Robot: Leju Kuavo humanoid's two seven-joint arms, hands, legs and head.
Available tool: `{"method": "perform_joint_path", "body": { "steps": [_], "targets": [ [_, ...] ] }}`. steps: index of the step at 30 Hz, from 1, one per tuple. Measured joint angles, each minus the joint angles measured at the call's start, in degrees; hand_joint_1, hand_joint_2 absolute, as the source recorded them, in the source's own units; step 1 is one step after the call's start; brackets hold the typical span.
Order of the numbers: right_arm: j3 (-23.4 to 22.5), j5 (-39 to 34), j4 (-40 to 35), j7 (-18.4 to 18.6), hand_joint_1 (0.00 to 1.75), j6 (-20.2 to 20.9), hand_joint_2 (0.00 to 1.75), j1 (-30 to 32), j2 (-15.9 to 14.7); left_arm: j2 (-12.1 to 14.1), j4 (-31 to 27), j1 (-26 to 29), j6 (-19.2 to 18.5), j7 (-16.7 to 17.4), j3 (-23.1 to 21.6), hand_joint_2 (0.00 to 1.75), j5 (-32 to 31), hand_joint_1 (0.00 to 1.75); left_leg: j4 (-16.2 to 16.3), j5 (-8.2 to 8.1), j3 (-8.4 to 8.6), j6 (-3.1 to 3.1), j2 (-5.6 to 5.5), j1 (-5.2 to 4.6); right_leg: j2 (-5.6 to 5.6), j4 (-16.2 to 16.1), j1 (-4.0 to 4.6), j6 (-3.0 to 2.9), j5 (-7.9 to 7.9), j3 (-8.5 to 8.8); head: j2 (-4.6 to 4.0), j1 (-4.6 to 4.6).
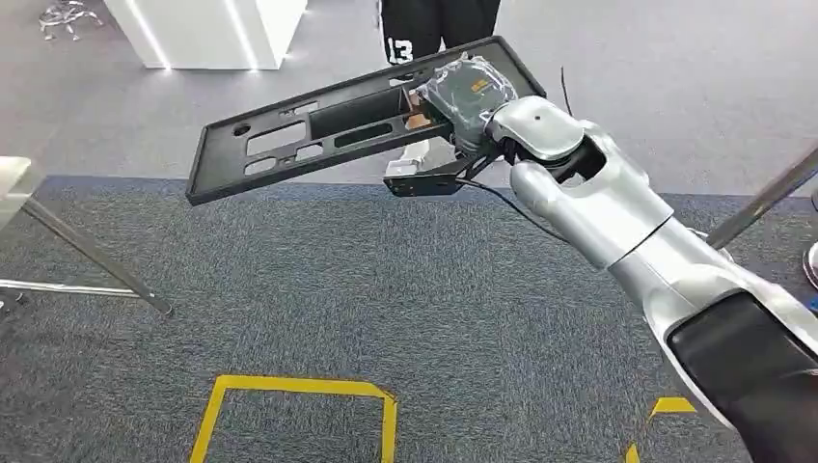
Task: Take the parts from the cabinet and place them on the table.
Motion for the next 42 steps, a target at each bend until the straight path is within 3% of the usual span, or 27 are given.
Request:
{"method": "perform_joint_path", "body": {
  "steps": [1,2,5,6,7,8,9,11,13,15,16,17,20,21,22,24,26,27,29,30,31,32,36,38,40,41,42],
  "targets": [
    [0.00,0.00,0.13,0.00,1.75,-0.20,1.75,0.02,0.00,0.15,0.02,-0.09,0.11,0.00,0.02,1.75,0.00,0.00,-3.36,-0.39,1.68,1.11,3.24,-0.96,-0.66,-0.16,0.02,0.03,-0.15,0.18,0.00,0.11],
    [0.04,0.00,0.41,0.02,1.75,-0.46,1.75,0.03,-0.02,0.26,0.04,-0.14,0.13,0.00,0.00,1.75,0.00,0.00,-4.06,-0.44,2.13,1.58,4.27,-1.61,-1.44,-0.14,0.54,0.25,-0.21,0.16,0.00,-0.02],
    [0.22,-0.17,0.98,0.15,1.75,-0.74,1.75,0.66,-0.02,0.24,0.04,-0.13,-0.13,-0.44,0.11,1.75,0.00,0.00,-4.50,-0.18,2.10,2.03,1.73,-1.66,-3.67,-0.63,0.44,0.82,-0.39,0.84,0.00,0.04],
    [0.22,-0.18,1.07,0.15,1.75,-0.76,1.75,0.69,-0.08,0.24,0.07,-0.02,-0.13,-0.63,0.11,1.75,0.00,0.00,-6.02,0.49,3.15,2.35,1.06,-0.74,-3.41,-0.64,0.58,1.24,-1.05,0.84,0.02,0.06],
    [0.24,-0.20,1.25,0.13,1.75,-0.76,1.75,0.64,-0.18,-0.11,0.02,0.16,-0.29,-0.66,0.11,1.75,0.02,0.00,-6.47,0.69,3.48,2.42,0.37,-0.64,0.39,0.94,0.16,1.43,-2.12,0.58,0.00,0.18],
    [0.24,-0.26,1.38,0.00,1.75,-0.83,1.75,0.63,-0.35,-0.11,0.02,0.07,-0.35,-0.68,0.11,1.75,0.07,0.00,-6.45,0.79,3.43,2.56,-0.07,-0.57,2.72,4.20,0.03,1.40,-3.79,-0.88,0.02,0.11],
    [0.24,-0.35,1.53,0.00,1.75,-0.92,1.75,0.74,-0.72,-0.11,0.04,-0.02,-0.31,-0.70,0.11,1.75,0.04,0.00,-6.42,0.79,3.42,2.56,-0.80,-0.45,3.92,8.43,-0.12,1.57,-5.65,-2.94,0.00,0.22],
    [0.26,-0.39,1.81,0.00,1.75,-0.94,1.75,1.41,-0.79,-0.28,0.02,-0.20,-0.37,-0.70,0.11,1.75,0.04,0.00,-6.15,0.74,3.35,2.56,-2.55,-0.39,4.40,16.05,-0.38,2.02,-7.87,-7.08,0.00,0.15],
    [0.31,-0.39,2.08,0.00,1.75,-0.94,1.75,1.82,-0.83,-0.44,0.02,-0.19,-0.37,-0.70,0.13,1.75,0.04,0.00,-5.51,0.39,3.31,2.24,-4.35,-0.14,4.41,13.80,-0.80,2.46,-4.67,-6.64,0.00,0.17],
    [0.33,-0.44,2.21,-0.02,1.75,-0.94,1.75,1.65,-0.87,-0.52,0.02,-0.06,-0.42,-1.05,0.13,1.75,0.04,0.00,-4.12,-0.35,3.00,1.35,-6.26,0.26,5.61,3.93,-1.58,3.01,1.25,-2.46,0.00,0.20],
    [0.33,-0.57,2.27,-0.02,1.75,-1.02,1.75,1.57,-1.11,-0.52,0.04,0.03,-0.40,-1.42,0.15,1.75,0.04,0.00,-3.62,-0.72,2.35,0.90,-7.00,0.39,8.63,2.65,-1.96,3.22,0.07,-1.72,0.00,0.19],
    [0.33,-0.63,2.29,-0.02,1.75,-1.05,1.75,1.31,-1.11,-0.44,0.04,-0.18,-0.39,-1.77,0.20,1.75,0.06,0.00,-2.39,-0.89,1.51,0.56,-7.70,0.17,9.88,1.40,-2.08,3.12,-0.04,-1.40,0.00,0.14],
    [0.44,-0.81,2.27,-0.20,1.75,-1.07,1.75,1.50,-0.98,-0.39,0.04,-0.04,-0.63,-2.05,0.63,1.75,0.04,0.00,-2.85,-0.13,0.58,-0.32,-9.80,0.76,7.58,2.09,-1.58,2.26,0.05,-1.81,0.00,0.13],
    [0.48,-0.81,2.23,-0.13,1.75,-1.05,1.75,1.48,-0.75,-0.20,0.05,0.19,-0.66,-2.08,0.85,1.75,0.07,0.00,-2.72,-0.39,0.42,-0.42,-9.65,0.81,6.73,1.71,-2.00,1.72,0.20,-1.63,0.00,0.11],
    [0.48,-0.79,2.19,0.04,1.75,-1.07,1.75,1.49,-0.44,-0.48,0.00,0.34,-0.81,-2.08,0.94,1.75,0.04,0.00,-1.42,-1.15,-0.16,-0.76,-5.94,0.35,6.25,1.53,-1.91,1.40,0.26,-1.42,0.00,-0.09],
    [0.48,-0.79,2.01,0.02,1.75,-1.16,1.75,1.10,-0.33,-0.42,0.00,0.04,-0.90,-2.03,1.23,1.75,0.09,0.00,6.37,-4.84,-3.90,-1.30,-2.15,0.49,4.98,1.51,-1.62,1.03,0.17,-1.34,0.00,-0.31],
    [0.52,-0.79,2.01,0.04,1.75,-1.16,1.75,1.21,-0.33,-0.44,0.00,-0.16,-1.09,-1.99,1.51,1.75,0.09,0.00,13.68,-7.18,-7.63,-1.42,-1.49,0.62,3.24,1.51,-1.37,0.67,-0.08,-1.16,0.00,-0.31],
    [0.63,-0.79,2.01,0.09,1.75,-1.14,1.75,1.32,-0.33,-0.44,0.00,-0.16,-1.20,-2.06,1.51,1.75,0.09,0.00,14.13,-6.63,-8.00,-1.34,-1.48,0.63,2.46,1.52,-1.28,0.65,-0.20,-1.01,0.00,-0.31],
    [0.70,-0.79,1.95,0.17,1.75,-1.05,1.75,1.21,-0.37,-0.37,0.00,0.05,-1.48,-2.70,1.51,1.75,0.09,0.00,7.33,-2.27,-4.55,-0.77,-1.22,0.57,0.95,1.52,-1.08,0.70,-0.55,-0.63,0.00,-0.31],
    [0.70,-0.81,1.81,0.17,1.75,-1.03,1.75,0.85,-0.42,-0.31,0.00,0.12,-1.53,-3.02,1.51,1.75,0.11,0.00,1.56,0.34,-1.44,-0.19,0.15,0.22,0.23,1.51,-1.00,0.77,-0.76,-0.34,0.00,-0.31],
    [0.70,-0.83,1.60,0.17,1.75,-1.00,1.75,0.43,-0.52,-0.18,0.00,0.06,-1.66,-3.30,1.51,1.75,0.07,0.00,-2.08,0.20,0.22,0.34,3.46,-0.61,-0.36,1.38,-0.95,0.99,-0.94,-0.15,0.00,-0.28],
    [0.70,-0.85,1.55,0.13,1.75,-1.00,1.75,0.08,-0.76,-0.11,0.00,-0.08,-1.73,-3.45,1.53,1.75,0.05,0.00,-2.92,-0.09,0.78,0.57,3.83,-1.43,-0.92,1.37,-0.53,1.24,-1.03,-0.20,0.00,-0.35],
    [0.70,-0.90,1.07,0.18,1.75,-0.85,1.75,-0.02,-0.81,0.29,0.02,0.19,-1.92,-3.54,2.71,1.75,0.04,0.00,-4.50,0.62,1.54,1.61,0.77,-0.95,-3.67,0.46,-0.12,2.42,-1.71,0.73,0.02,-0.24],
    [0.72,-0.90,1.03,0.37,1.75,-0.81,1.75,-0.27,-0.83,0.11,0.00,0.25,-2.03,-3.21,2.86,1.75,0.02,0.00,-5.21,0.91,2.02,1.84,-0.46,-0.68,2.24,4.45,-0.63,2.38,-4.32,-0.73,0.02,-0.11],
    [0.74,-0.70,1.14,0.46,1.75,-0.83,1.75,-0.15,-0.70,0.11,0.00,-0.08,-1.95,-2.01,3.04,1.75,0.02,0.00,-5.18,0.85,2.03,2.18,-1.97,-0.67,4.16,12.89,-0.58,2.26,-7.85,-5.03,0.00,-0.09],
    [0.85,-0.52,1.31,0.57,1.75,-0.83,1.75,0.05,-0.24,0.11,0.00,-0.22,-1.73,-1.24,3.28,1.75,0.00,0.00,-5.07,0.81,2.03,2.24,-2.91,-0.70,4.44,16.26,-0.58,2.30,-8.47,-7.05,0.00,-0.11],
    [1.01,-0.30,1.49,0.61,1.75,-0.83,1.75,0.20,0.20,0.11,0.00,-0.26,-1.64,-0.74,3.43,1.75,-0.07,0.00,-4.90,0.76,2.03,2.27,-3.78,-0.68,4.43,16.55,-0.61,2.34,-7.54,-7.59,0.00,-0.09]
  ]
}}
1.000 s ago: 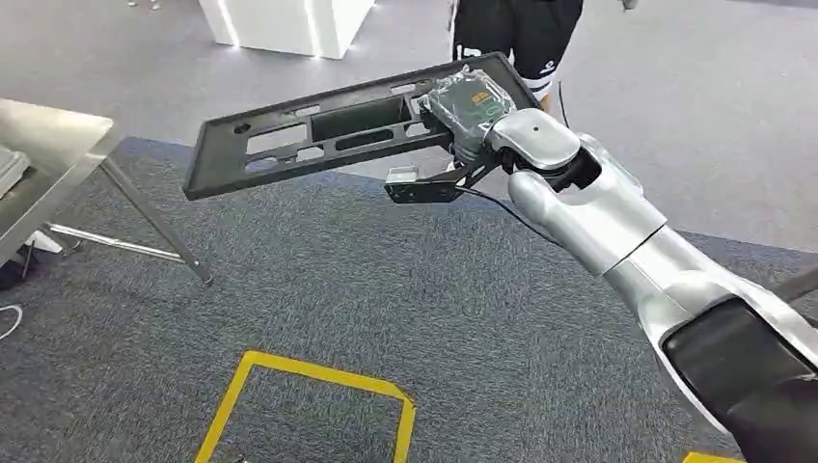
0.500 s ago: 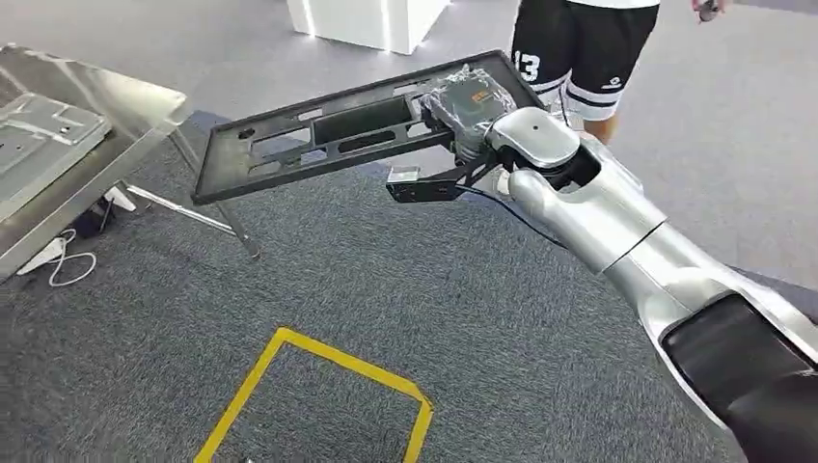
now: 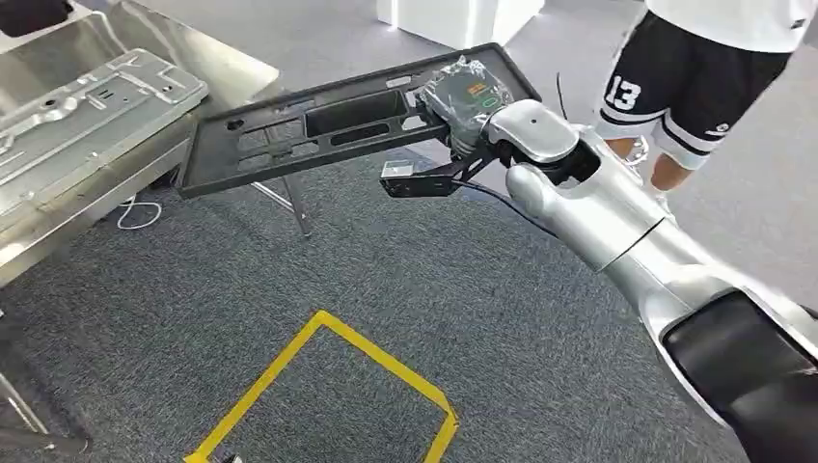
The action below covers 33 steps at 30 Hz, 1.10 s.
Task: Take the parts from the cabinet and place them on the table.
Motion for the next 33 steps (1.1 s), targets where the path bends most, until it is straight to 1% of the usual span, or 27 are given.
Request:
{"method": "perform_joint_path", "body": {
  "steps": [1,3,4,5,7,8,9,10,11,12,14,15,16,18,19,20,21,23,24,25,26,28,29,30,31,32,33],
  "targets": [
    [0.26,0.17,0.17,0.09,1.75,0.00,1.75,0.03,0.39,0.00,-0.02,0.01,0.11,0.28,0.02,1.75,0.00,0.00,0.30,-0.16,-0.01,-0.09,-0.95,0.11,0.02,-2.13,-0.09,0.02,2.21,0.57,0.00,0.02],
    [0.31,0.31,0.48,0.26,1.75,0.00,1.75,-0.04,0.94,-0.02,-0.02,0.10,0.15,0.57,0.02,1.75,0.02,0.00,1.25,-0.74,-0.04,-0.55,-2.77,0.37,0.96,-10.72,-0.40,0.02,7.80,4.04,0.00,0.02],
    [0.31,0.30,0.63,0.24,1.75,0.00,1.75,-0.07,1.16,-0.04,-0.02,0.25,0.09,0.57,0.02,1.75,0.02,0.00,1.74,-1.16,-0.48,-0.94,-3.47,0.53,4.10,-13.31,-0.84,0.05,8.01,5.19,0.00,0.02],
    [0.31,0.26,0.76,0.09,1.75,0.04,1.75,-0.29,1.18,-0.02,0.00,0.07,-0.07,0.57,0.02,1.75,0.02,0.00,2.77,-1.30,-1.09,-1.23,-4.15,0.29,5.13,-14.97,-1.05,0.12,7.49,5.96,0.02,-0.04],
    [0.31,0.11,0.83,-0.44,1.75,0.07,1.75,-0.20,1.59,0.02,0.00,0.27,-0.31,0.57,0.02,1.75,0.04,0.00,2.15,-0.87,-1.61,-1.81,-5.40,0.82,3.86,-14.45,-0.40,-0.19,7.37,5.81,0.02,-0.09],
    [0.33,0.11,0.87,-0.63,1.75,0.07,1.75,-0.21,1.70,0.04,-0.02,0.37,-0.33,0.57,0.02,1.75,0.04,0.00,1.97,-0.62,-1.58,-2.36,-6.25,0.96,3.05,-14.95,-0.38,-0.61,7.49,6.01,0.00,-0.04],
    [0.33,0.11,0.85,-0.63,1.75,0.05,1.75,-0.27,1.99,0.24,0.00,0.56,-0.33,0.57,0.02,1.75,0.04,0.00,1.88,-0.84,-1.77,-2.45,-6.94,0.98,1.95,-15.66,-1.10,-1.04,7.76,6.67,0.00,-0.02],
    [0.33,0.11,0.98,-0.59,1.75,0.04,1.75,-0.28,1.99,-0.04,-0.13,0.72,-0.39,0.63,0.00,1.75,0.04,0.00,3.07,-1.46,-2.07,-2.85,-3.23,0.46,1.37,-16.13,-0.93,-1.25,7.78,7.22,0.00,-0.28],
    [0.33,0.11,1.03,-0.55,1.75,0.04,1.75,-0.51,1.99,-0.02,-0.15,0.70,-0.50,0.65,0.00,1.75,0.07,0.00,5.87,-2.91,-3.45,-3.22,-0.52,0.55,0.62,-16.33,-0.76,-1.67,7.79,7.47,0.00,-0.68],
    [0.33,0.06,1.11,-0.63,1.75,0.07,1.75,-0.73,1.99,-0.02,-0.15,0.48,-0.50,0.76,0.00,1.75,0.07,0.00,10.07,-4.59,-5.63,-3.56,1.02,0.80,-0.06,-16.34,-0.59,-1.78,7.71,7.58,0.00,-0.59],
    [0.33,0.00,1.35,-1.40,1.75,0.24,1.75,-0.80,1.99,-0.04,-0.20,0.37,-0.50,1.27,0.00,1.75,0.07,0.00,17.52,-6.79,-9.71,-3.91,2.18,1.19,-1.58,-16.32,-0.47,-1.92,7.32,7.89,0.00,-0.63],
    [0.44,-0.02,1.48,-1.88,1.75,0.35,1.75,-0.80,1.99,-0.09,-0.22,0.39,-0.50,1.55,0.02,1.75,0.07,0.00,18.12,-6.16,-10.28,-3.99,2.25,1.30,-2.36,-16.30,-0.45,-1.88,7.09,8.12,0.00,-0.63],
    [0.52,-0.02,1.57,-2.25,1.75,0.39,1.75,-0.82,1.99,-0.09,-0.22,0.41,-0.48,1.79,0.02,1.75,0.09,0.00,16.01,-4.39,-9.39,-3.95,2.35,1.35,-3.05,-16.30,-0.45,-1.77,6.88,8.39,0.00,-0.66],
    [0.79,-0.07,1.62,-2.58,1.75,0.57,1.75,-1.30,1.99,-0.02,-0.22,0.54,-0.48,1.40,0.09,1.75,0.09,0.00,6.74,0.60,-4.55,-3.47,3.65,1.22,-4.44,-16.32,-0.46,-1.50,6.28,9.22,0.00,-0.63],
    [0.87,-0.17,1.70,-2.71,1.75,0.70,1.75,-1.89,1.97,0.04,-0.22,0.52,-0.50,0.94,0.13,1.75,0.11,0.00,2.37,1.66,-2.49,-3.07,5.86,0.81,-5.06,-16.40,-0.43,-1.28,5.98,9.55,0.00,-0.63],
    [0.98,-0.35,1.81,-2.89,1.75,0.94,1.75,-2.70,1.81,0.07,-0.22,0.40,-0.55,0.46,0.46,1.75,0.11,0.00,1.33,0.82,-1.67,-2.66,8.23,-0.65,-5.62,-16.36,0.12,-0.86,5.73,9.57,0.00,-0.68],
    [1.07,-0.57,1.92,-3.04,1.75,1.09,1.75,-3.14,1.70,0.11,-0.22,0.36,-0.74,0.15,0.81,1.75,0.11,0.00,1.28,0.84,-1.89,-2.16,7.41,-0.54,-6.21,-16.68,0.06,-0.67,5.72,9.65,0.00,-0.59],
    [1.27,-0.90,1.99,-3.21,1.75,1.31,1.75,-3.44,1.70,0.26,-0.22,0.54,-0.92,-0.13,0.96,1.75,0.11,0.00,1.00,0.79,-2.06,-1.75,5.84,-0.68,-7.82,-17.15,0.13,-0.20,5.51,10.29,0.00,-0.57],
    [1.29,-0.94,1.99,-3.30,1.75,1.44,1.75,-3.59,1.75,0.55,-0.22,0.57,-0.94,-0.11,0.96,1.75,0.11,0.00,0.31,1.09,-1.38,-1.21,5.07,-0.43,-8.00,-17.26,0.10,0.32,5.10,10.60,0.02,-0.59],
    [1.29,-0.99,2.08,-3.32,1.75,1.60,1.75,-3.71,1.70,0.33,-0.24,0.74,-0.83,0.02,0.98,1.75,0.11,0.00,-0.21,1.25,-1.12,-0.95,4.29,-0.18,-4.29,-16.11,-0.28,0.35,4.14,10.31,0.00,-0.52],
    [1.31,-1.14,2.14,-3.36,1.75,1.75,1.75,-4.05,1.55,0.33,-0.24,0.68,-0.74,0.15,1.05,1.75,0.09,0.00,-0.25,1.26,-1.06,-0.69,3.78,-0.12,-1.54,-13.23,-0.33,0.11,2.51,8.84,0.00,-0.48],
    [1.33,-1.33,2.25,-3.34,1.75,1.77,1.75,-4.17,0.98,0.33,-0.26,0.50,-0.79,0.32,1.48,1.75,0.07,0.00,-0.16,1.13,-1.03,-0.17,2.24,-0.16,-0.04,-4.11,-0.21,0.04,-1.02,3.96,0.00,-0.46],
    [1.42,-1.38,2.29,-3.30,1.75,1.88,1.75,-4.16,0.67,0.33,-0.28,0.40,-0.85,0.39,1.86,1.75,0.04,0.00,-0.04,1.05,-1.03,-0.05,1.31,-0.19,0.04,-0.77,-0.10,0.09,-1.60,1.75,0.00,-0.50],
    [1.70,-1.40,2.34,-3.30,1.75,1.95,1.75,-4.16,0.37,0.33,-0.37,0.39,-0.96,0.56,2.29,1.75,0.07,0.00,0.20,0.94,-1.03,0.06,0.26,-0.19,0.04,0.06,-0.04,0.10,-0.68,0.66,0.00,-0.46],
    [1.97,-1.44,2.36,-3.30,1.75,1.95,1.75,-4.18,0.15,0.33,-0.37,0.39,-1.03,0.81,2.38,1.75,0.07,0.00,0.49,0.74,-0.98,0.07,-0.72,-0.15,0.04,-1.73,-0.06,0.08,1.39,0.94,0.00,-0.48],
    [2.29,-1.47,2.36,-3.28,1.75,1.92,1.75,-4.24,0.06,0.33,-0.37,0.43,-1.03,1.07,2.38,1.75,0.00,0.00,0.95,0.48,-0.95,-0.08,-1.69,-0.10,0.23,-5.61,-0.11,-0.04,4.33,2.25,0.00,-0.48],
    [2.40,-1.51,2.36,-3.28,1.75,1.88,1.75,-4.33,0.00,0.33,-0.37,0.50,-1.05,1.16,2.38,1.75,0.00,0.00,1.40,0.18,-0.92,-0.21,-2.55,-0.09,1.08,-10.04,-0.13,-0.19,7.17,3.93,0.00,-0.48]
  ]
}}
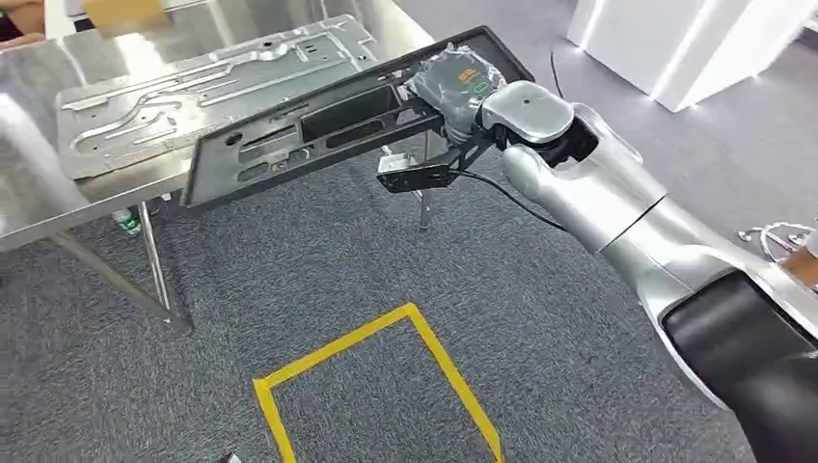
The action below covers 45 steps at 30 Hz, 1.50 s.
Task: Take the parts from the cabinet and place them on the table.
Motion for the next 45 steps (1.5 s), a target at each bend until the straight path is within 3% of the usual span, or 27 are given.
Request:
{"method": "perform_joint_path", "body": {
  "steps": [1,2,5,6,8,9,11,12,13,15,16,17,21,23,24,26,27,29,31,32,35,37,39,41,42,44,45],
  "targets": [
    [0.13,-0.02,0.00,0.02,1.75,-0.02,1.75,-0.11,-0.20,0.00,0.00,0.14,0.00,0.11,0.00,1.75,0.00,0.00,0.43,-0.30,-0.05,-0.19,-0.66,0.03,1.64,-3.61,-0.16,-0.22,1.33,1.11,0.00,0.02],
    [0.35,-0.07,0.04,0.04,1.75,-0.02,1.75,-0.24,-0.39,-0.07,-0.02,0.16,-0.09,0.11,0.00,1.75,0.00,0.00,0.90,-0.37,-0.67,-0.56,-1.43,-0.02,4.33,-4.23,-0.50,-0.28,0.77,1.58,0.00,-0.04],
    [0.90,-0.09,-0.02,0.00,1.75,-0.04,1.75,-0.47,-0.35,0.04,-0.02,0.27,-0.11,0.20,0.02,1.75,-0.02,0.00,0.36,0.16,-1.14,-1.90,-3.24,0.86,2.63,-5.30,0.22,-0.56,0.49,2.27,0.00,-0.04],
    [1.01,-0.09,-0.02,0.00,1.75,-0.04,1.75,-0.53,-0.22,0.35,0.00,0.44,-0.09,0.20,0.04,1.75,-0.02,0.00,0.09,0.18,-1.05,-2.19,-3.98,0.50,1.76,-6.05,-0.52,-0.92,0.77,2.79,0.00,0.02],
    [1.25,-0.11,-0.20,0.00,1.75,-0.09,1.75,-0.83,-0.20,0.09,-0.20,0.64,-0.09,0.24,0.02,1.75,0.00,0.00,3.17,-1.75,-2.23,-2.86,1.68,0.35,0.27,-7.13,-0.51,-1.68,1.00,3.93,0.00,-0.88],
    [1.27,-0.11,-0.17,0.00,1.75,-0.09,1.75,-1.15,-0.22,0.11,-0.20,0.42,-0.13,0.17,0.02,1.75,-0.02,0.00,6.97,-3.64,-4.10,-3.31,3.33,0.62,-0.51,-7.22,-0.35,-1.70,0.96,4.16,0.00,-0.75],
    [1.46,-0.11,-0.15,-0.02,1.75,-0.09,1.75,-1.38,-0.20,0.02,-0.24,0.21,-0.15,0.17,0.02,1.75,-0.02,0.00,15.47,-6.78,-8.61,-3.88,4.64,1.19,-2.32,-7.21,-0.16,-1.77,0.54,4.53,0.00,-0.79],
    [1.68,-0.11,-0.15,-0.02,1.75,-0.07,1.75,-1.33,-0.20,-0.02,-0.28,0.21,-0.15,0.17,0.02,1.75,-0.02,0.00,16.85,-6.68,-9.47,-4.05,4.73,1.40,-3.14,-7.20,-0.12,-1.71,0.33,4.75,0.00,-0.83],
    [1.84,-0.18,-0.15,-0.02,1.75,-0.07,1.75,-1.31,-0.20,-0.04,-0.28,0.24,-0.11,0.22,0.02,1.75,-0.02,0.00,15.37,-5.28,-8.80,-4.15,4.78,1.55,-3.94,-7.20,-0.12,-1.63,0.09,5.02,0.00,-0.81],
    [1.94,-0.30,-0.17,-0.02,1.75,-0.09,1.75,-1.38,-0.20,-0.02,-0.28,0.32,0.04,0.46,0.04,1.75,0.00,0.00,6.38,-0.58,-4.00,-4.04,5.74,1.60,-5.45,-7.19,-0.11,-1.32,-0.48,5.78,0.00,-0.83],
    [1.94,-0.42,-0.17,0.04,1.75,-0.09,1.75,-1.45,-0.20,0.02,-0.28,0.29,0.04,0.72,0.04,1.75,0.00,0.00,1.08,1.38,-1.01,-3.78,8.13,1.42,-6.13,-7.20,-0.08,-1.05,-0.87,6.19,0.00,-0.81],
    [1.94,-0.48,-0.15,0.09,1.75,-0.09,1.75,-1.66,-0.24,0.02,-0.28,0.15,0.11,0.92,0.04,1.75,0.02,0.00,-0.24,0.48,-0.28,-3.29,10.14,0.21,-6.66,-7.10,0.42,-0.58,-1.20,6.13,0.00,-0.81],
    [2.60,-1.00,-0.17,0.09,1.75,-0.28,1.75,-1.33,-0.22,0.26,-0.28,0.36,0.48,1.94,0.31,1.75,0.04,0.00,-1.02,0.79,-0.34,-1.46,6.88,0.06,-8.88,-7.83,0.40,0.67,-1.68,7.00,0.00,-0.76],
    [2.75,-1.07,0.00,0.11,1.75,-0.50,1.75,-1.18,-0.41,0.33,-0.28,0.51,0.55,2.21,0.31,1.75,0.04,0.00,-1.69,1.01,0.21,-0.67,5.82,0.52,-3.68,-4.55,-0.09,0.65,-3.86,5.54,0.02,-0.68],
    [2.86,-1.22,0.13,0.07,1.75,-0.74,1.75,-1.08,-0.59,0.35,-0.28,0.33,0.55,2.27,0.33,1.75,0.04,0.00,-1.65,0.96,0.21,-0.34,5.24,0.51,-2.30,-0.20,-0.02,0.51,-5.84,3.27,0.00,-0.59],
    [3.08,-1.86,0.37,-0.33,1.75,-0.90,1.75,-0.47,-0.92,0.39,-0.28,-0.01,0.55,2.34,0.35,1.75,0.02,0.00,-1.54,0.68,0.32,0.15,4.38,0.26,-1.22,8.88,0.14,0.54,-8.62,-2.10,0.00,-0.63],
    [3.10,-2.14,0.46,-0.44,1.75,-0.96,1.75,-0.10,-0.92,0.37,-0.31,-0.06,0.52,2.34,0.35,1.75,0.02,0.00,-1.34,0.53,0.42,0.29,3.70,0.22,-1.07,10.39,0.15,0.52,-8.14,-3.50,0.00,-0.63],
    [3.13,-2.62,0.55,-0.81,1.75,-0.96,1.75,0.35,-0.92,0.37,-0.31,-0.01,0.52,2.45,0.37,1.75,0.02,0.00,-0.68,-0.13,0.83,0.17,2.63,0.22,-1.07,5.85,0.15,0.28,-3.26,-2.71,0.00,-0.61],
    [3.13,-2.78,0.52,-0.94,1.75,-0.98,1.75,0.20,-0.92,0.37,-0.31,0.18,0.52,2.60,0.37,1.75,0.02,0.00,0.22,-1.10,1.26,-0.21,1.98,0.22,-0.69,-3.70,0.14,-0.25,2.70,0.52,0.00,-0.61],
    [3.14,-2.86,0.54,-1.00,1.75,-1.05,1.75,0.21,-0.92,0.35,-0.31,0.31,0.53,2.60,0.37,1.75,0.04,0.00,0.24,-1.34,0.93,-0.48,1.82,0.30,-0.08,-3.64,0.15,-0.56,1.68,0.91,0.00,-0.62],
    [3.34,-3.04,0.39,-1.09,1.75,-1.11,1.75,0.09,-0.83,0.39,-0.33,0.10,0.57,2.47,0.42,1.75,0.04,0.00,0.32,-1.13,0.32,-1.46,1.33,0.56,-0.04,-5.23,0.74,-1.03,1.45,1.44,0.00,-0.48],
    [3.56,-3.10,0.35,-1.07,1.75,-1.16,1.75,0.08,-0.85,0.42,-0.33,0.30,0.70,2.21,0.44,1.75,0.04,0.00,0.73,-1.61,0.20,-1.89,1.74,0.57,-0.50,-6.28,0.16,-1.72,2.02,2.07,0.00,-0.48],
    [3.56,-3.17,0.31,-1.01,1.75,-1.25,1.75,-0.09,-0.85,0.33,-0.37,0.32,0.94,2.14,0.44,1.75,0.07,0.00,5.99,-4.66,-2.05,-2.76,3.86,0.69,-0.65,-6.62,0.21,-2.13,2.08,2.41,0.00,-0.68],
    [3.61,-3.23,0.31,-1.01,1.75,-1.42,1.75,-0.05,-0.85,0.31,-0.39,0.17,1.03,1.84,0.44,1.75,0.07,0.00,14.33,-7.98,-6.28,-3.33,4.50,1.03,-0.91,-6.59,0.27,-2.18,1.98,2.49,0.00,-0.68],
    [3.71,-3.23,0.31,-1.01,1.75,-1.40,1.75,0.00,-0.85,0.31,-0.48,0.14,1.01,1.60,0.44,1.75,0.07,0.00,16.95,-8.35,-7.81,-3.51,4.65,1.12,-1.08,-6.57,0.27,-2.20,1.93,2.49,0.00,-0.70],
    [3.93,-3.26,0.31,-1.01,1.75,-1.40,1.75,0.07,-0.85,0.26,-0.48,0.18,0.96,1.11,0.44,1.75,0.02,0.00,13.80,-5.44,-6.49,-3.54,4.69,1.29,-1.21,-6.54,0.27,-2.05,1.83,2.60,0.00,-0.70],
    [3.96,-3.36,0.22,-0.92,1.75,-1.40,1.75,0.04,-0.87,0.26,-0.48,0.17,0.94,0.96,0.44,1.75,0.02,0.00,7.91,-2.46,-3.45,-3.38,4.73,1.33,-1.28,-6.52,0.26,-1.90,1.73,2.75,0.00,-0.70]
  ]
}}
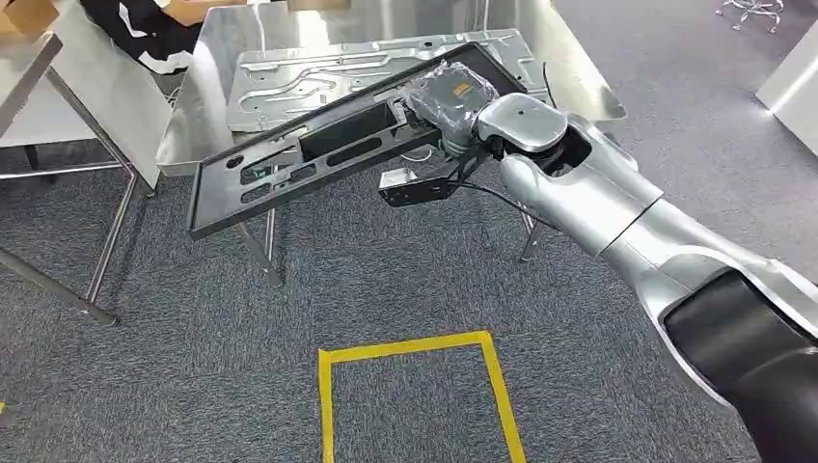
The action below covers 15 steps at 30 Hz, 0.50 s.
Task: Take the parts from the cabinet and place them on the table.
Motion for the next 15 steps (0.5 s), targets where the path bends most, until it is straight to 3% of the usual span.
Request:
{"method": "perform_joint_path", "body": {
  "steps": [1,2,3,5,7,8,9,11,12,14,15],
  "targets": [
    [0.00,-0.09,-0.13,0.02,1.75,0.00,1.75,-0.05,-0.04,0.00,0.00,0.00,0.02,-0.02,0.00,1.75,0.00,0.00,-4.92,1.99,2.75,0.17,0.16,-0.01,-0.06,0.00,-0.02,0.16,-0.10,0.17,0.00,0.00],
    [0.00,-0.13,-0.24,0.02,1.75,0.00,1.75,-0.17,-0.09,0.02,0.00,-0.09,0.02,-0.05,0.00,1.75,0.00,0.00,-8.10,1.34,4.32,0.45,0.59,-0.20,-0.14,-0.01,-0.01,0.33,-0.18,0.19,0.00,0.02],
    [0.00,-0.18,-0.24,0.02,1.75,0.02,1.75,-0.36,-0.33,0.02,0.00,-0.14,0.02,-0.09,0.00,1.75,0.00,0.00,-8.28,1.55,4.51,0.94,0.45,-0.80,-0.11,0.00,0.13,0.76,-0.19,0.07,0.00,0.02],
    [0.09,-0.20,-0.33,0.00,1.75,0.07,1.75,-0.29,-0.39,0.09,0.00,-0.12,0.09,-0.13,0.00,1.75,0.02,0.00,-8.27,1.58,4.48,1.60,0.22,-1.10,-0.14,-0.30,-0.18,1.46,-0.10,0.15,0.00,0.02],
    [0.15,-0.26,-0.42,0.00,1.75,0.09,1.75,-0.29,-0.61,0.28,0.02,-0.08,0.33,0.00,0.00,1.75,0.02,0.00,-9.33,2.17,5.08,2.44,0.17,-0.83,-0.21,-0.48,-0.07,2.26,-0.22,0.28,0.00,0.09],
    [0.17,-0.31,-0.40,0.00,1.75,0.11,1.75,-0.30,-1.09,0.26,0.00,-0.08,0.46,0.08,0.00,1.75,0.00,0.00,-9.83,2.38,5.44,2.88,0.27,-0.84,0.02,1.01,-0.29,2.16,-1.42,-0.26,0.00,0.09],
    [0.20,-0.44,-0.42,0.00,1.75,0.13,1.75,-0.34,-1.18,0.26,0.00,-0.13,0.46,0.15,0.00,1.75,0.00,0.00,-9.84,2.36,5.41,3.30,0.30,-0.84,0.06,4.40,-0.21,2.06,-3.61,-1.78,0.00,0.11],
    [0.37,-0.61,-0.40,0.00,1.75,0.22,1.75,-0.13,-1.55,0.26,0.00,-0.13,0.61,0.15,0.00,1.75,-0.07,0.00,-9.75,2.21,5.42,3.57,0.28,-1.02,0.20,13.45,-0.13,2.16,-7.58,-6.20,0.00,0.11],
    [0.57,-0.63,-0.40,0.00,1.75,0.31,1.75,0.04,-1.62,0.26,0.00,-0.14,0.61,0.15,0.00,1.75,-0.11,0.00,-9.70,2.16,5.41,3.66,0.25,-1.09,0.19,16.72,-0.15,2.23,-8.33,-8.00,0.00,0.11],
    [0.87,-0.66,-0.40,-0.02,1.75,0.46,1.75,0.37,-1.79,0.26,0.00,-0.14,0.61,0.15,0.00,1.75,-0.11,0.00,-9.51,2.00,5.46,3.70,0.02,-1.10,0.19,16.05,-0.14,2.13,-6.56,-8.01,0.00,0.13],
    [0.92,-0.66,-0.40,-0.02,1.75,0.52,1.75,0.33,-1.84,0.26,0.00,-0.13,0.59,0.15,0.00,1.75,-0.11,0.00,-9.27,1.83,5.49,3.55,-0.14,-1.09,0.18,11.40,-0.15,2.02,-3.60,-5.91,0.00,0.13]
  ]
}}
